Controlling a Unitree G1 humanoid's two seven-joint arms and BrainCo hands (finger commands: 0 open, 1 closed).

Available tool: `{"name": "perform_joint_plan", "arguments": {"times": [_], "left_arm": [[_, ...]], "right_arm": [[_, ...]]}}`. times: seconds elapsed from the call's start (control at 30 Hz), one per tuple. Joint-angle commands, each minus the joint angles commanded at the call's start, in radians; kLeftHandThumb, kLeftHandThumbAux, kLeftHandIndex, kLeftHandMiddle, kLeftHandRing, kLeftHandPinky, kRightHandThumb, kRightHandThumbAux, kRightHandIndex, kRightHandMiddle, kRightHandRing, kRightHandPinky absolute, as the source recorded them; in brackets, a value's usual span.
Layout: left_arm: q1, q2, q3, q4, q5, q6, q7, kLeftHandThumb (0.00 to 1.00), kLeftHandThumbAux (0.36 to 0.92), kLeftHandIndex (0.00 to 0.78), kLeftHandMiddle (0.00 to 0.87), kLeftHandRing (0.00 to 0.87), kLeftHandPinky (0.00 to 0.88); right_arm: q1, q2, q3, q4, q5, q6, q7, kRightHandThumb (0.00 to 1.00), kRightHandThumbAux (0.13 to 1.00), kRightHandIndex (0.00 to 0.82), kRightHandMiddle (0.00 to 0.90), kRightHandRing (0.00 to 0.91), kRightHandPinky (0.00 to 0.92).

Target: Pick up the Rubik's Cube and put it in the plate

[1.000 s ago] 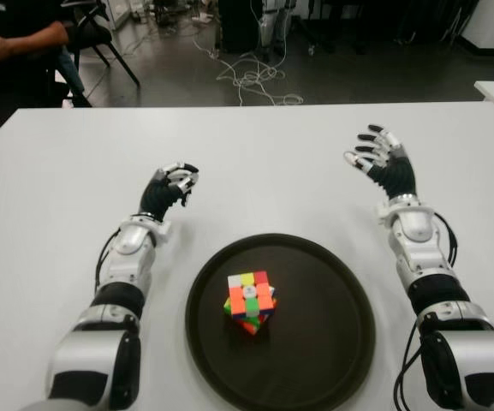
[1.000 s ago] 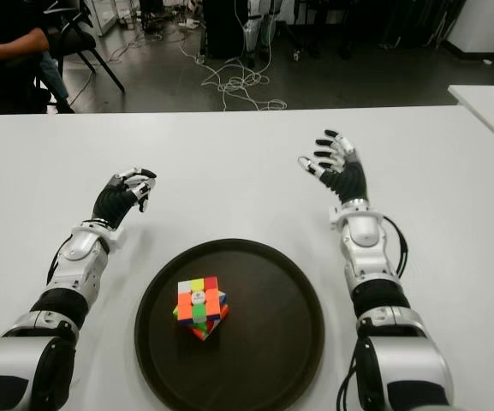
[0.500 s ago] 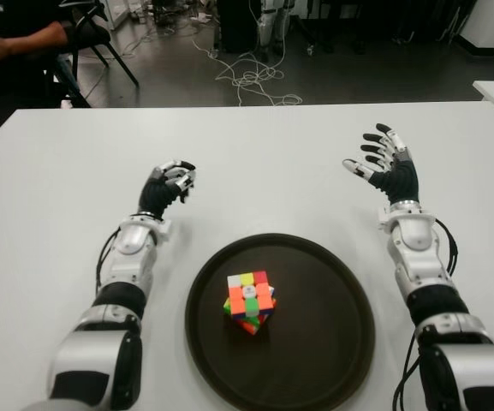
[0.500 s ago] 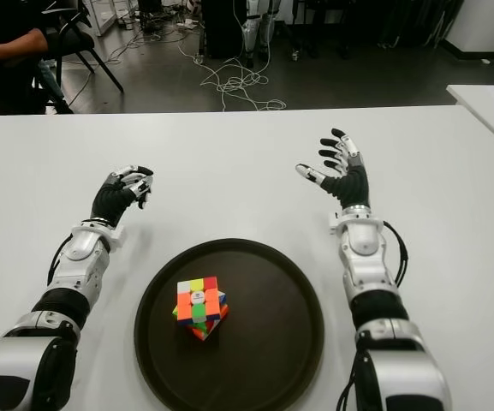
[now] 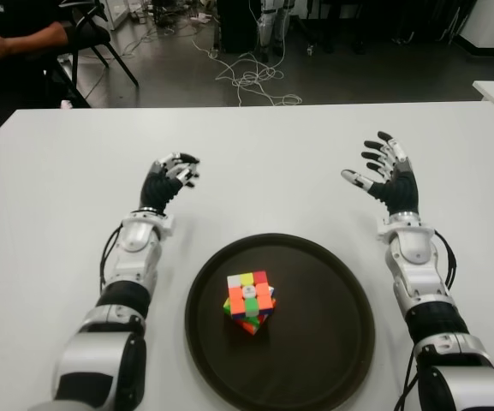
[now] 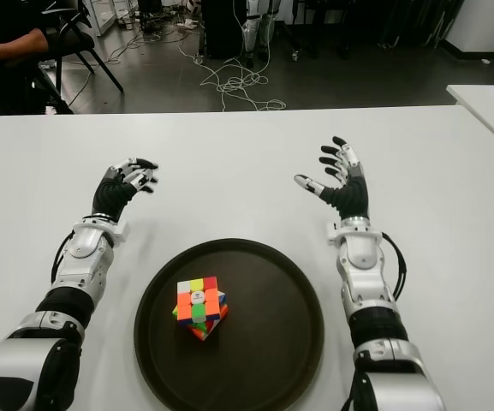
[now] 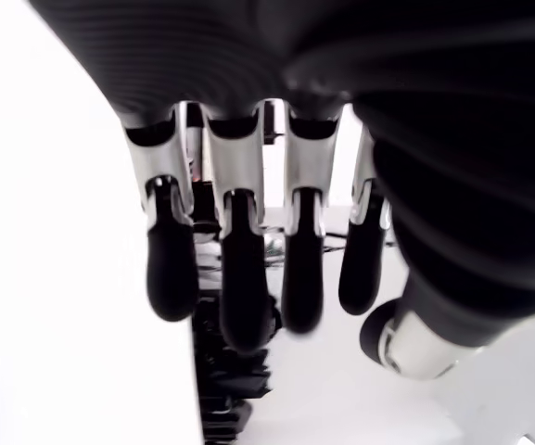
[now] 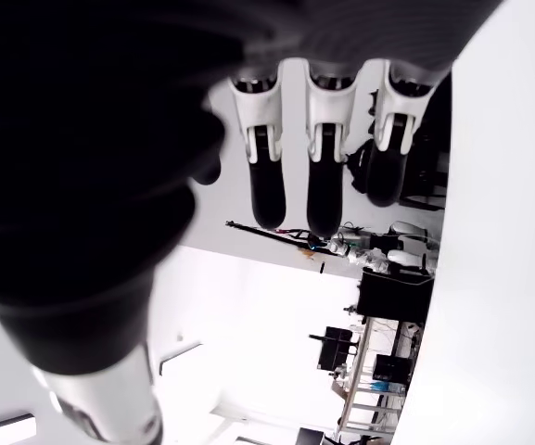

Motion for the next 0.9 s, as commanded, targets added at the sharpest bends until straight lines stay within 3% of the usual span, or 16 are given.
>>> {"name": "perform_joint_plan", "arguments": {"times": [0.07,0.23,0.5,0.63,0.9], "left_arm": [[0.003,-0.001,-0.001,-0.003,0.003,-0.005,0.005,0.306,0.741,0.223,0.260,0.288,0.320],[0.004,-0.002,0.001,0.008,0.013,-0.031,0.020,0.183,0.759,0.162,0.215,0.221,0.238],[-0.001,0.000,0.000,0.035,0.032,-0.069,0.055,0.114,0.772,0.105,0.162,0.156,0.164],[-0.004,-0.002,0.002,0.053,0.039,-0.090,0.074,0.086,0.754,0.082,0.132,0.131,0.144],[-0.009,-0.003,-0.007,0.085,0.074,-0.158,0.127,0.064,0.745,0.068,0.112,0.114,0.142]], "right_arm": [[0.001,0.001,0.000,-0.001,-0.001,0.002,-0.001,0.062,0.844,0.152,0.240,0.222,0.213],[0.004,0.003,0.000,-0.004,-0.008,0.000,-0.009,0.072,0.851,0.153,0.237,0.219,0.213],[0.002,0.005,-0.001,0.006,-0.026,-0.005,-0.032,0.094,0.858,0.164,0.246,0.228,0.220],[0.000,0.004,0.004,0.013,-0.044,-0.003,-0.051,0.093,0.838,0.163,0.254,0.224,0.136],[-0.002,-0.001,0.012,0.028,-0.073,-0.004,-0.069,0.061,0.817,0.156,0.256,0.222,0.118]]}}
